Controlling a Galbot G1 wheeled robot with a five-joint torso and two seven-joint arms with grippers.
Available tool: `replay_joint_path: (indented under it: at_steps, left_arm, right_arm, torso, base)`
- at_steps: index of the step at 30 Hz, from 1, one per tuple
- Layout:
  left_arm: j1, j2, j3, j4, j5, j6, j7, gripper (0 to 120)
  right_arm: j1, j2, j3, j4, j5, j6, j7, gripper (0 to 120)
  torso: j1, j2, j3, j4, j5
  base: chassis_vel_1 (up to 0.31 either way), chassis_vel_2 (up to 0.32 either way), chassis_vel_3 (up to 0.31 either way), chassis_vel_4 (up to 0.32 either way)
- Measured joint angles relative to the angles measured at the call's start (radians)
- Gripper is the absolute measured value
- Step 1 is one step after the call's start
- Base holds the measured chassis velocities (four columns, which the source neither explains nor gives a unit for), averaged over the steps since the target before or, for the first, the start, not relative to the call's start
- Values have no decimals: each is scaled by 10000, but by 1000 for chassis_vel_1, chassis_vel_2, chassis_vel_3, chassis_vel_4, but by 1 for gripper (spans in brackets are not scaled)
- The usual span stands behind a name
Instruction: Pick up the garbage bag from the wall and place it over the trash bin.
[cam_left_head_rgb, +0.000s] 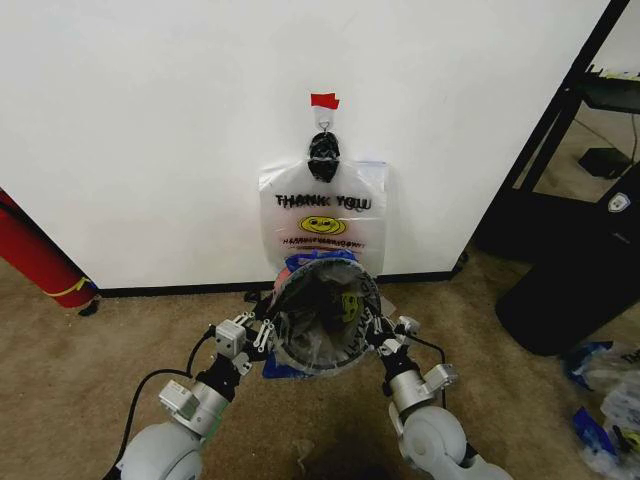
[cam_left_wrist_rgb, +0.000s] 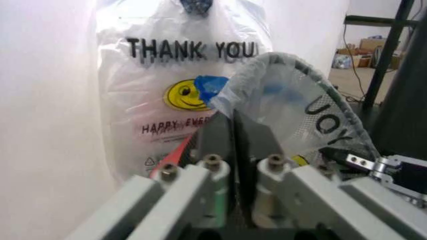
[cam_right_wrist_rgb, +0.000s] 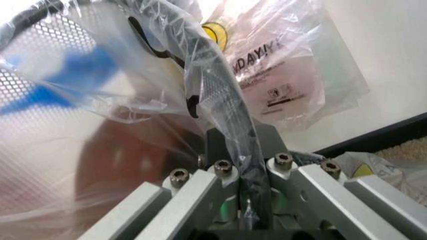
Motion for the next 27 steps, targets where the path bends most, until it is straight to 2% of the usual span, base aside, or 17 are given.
replay_joint_path:
  at_steps: [13, 27]
  left_arm:
    - [-378, -1, -43, 635, -330, -225, -11, 0]
    - [-744, 36, 119, 1363, -688, -1003, 863, 0]
  right_arm:
    - [17, -19, -16, -134, 243, -77, -155, 0]
    - [22, 22, -114, 24, 442, -353, -264, 0]
  torso:
    - [0, 0, 0, 0, 0]
    - [0, 0, 0, 0, 0]
  base:
    - [0, 0, 0, 0]
    - [0, 0, 0, 0]
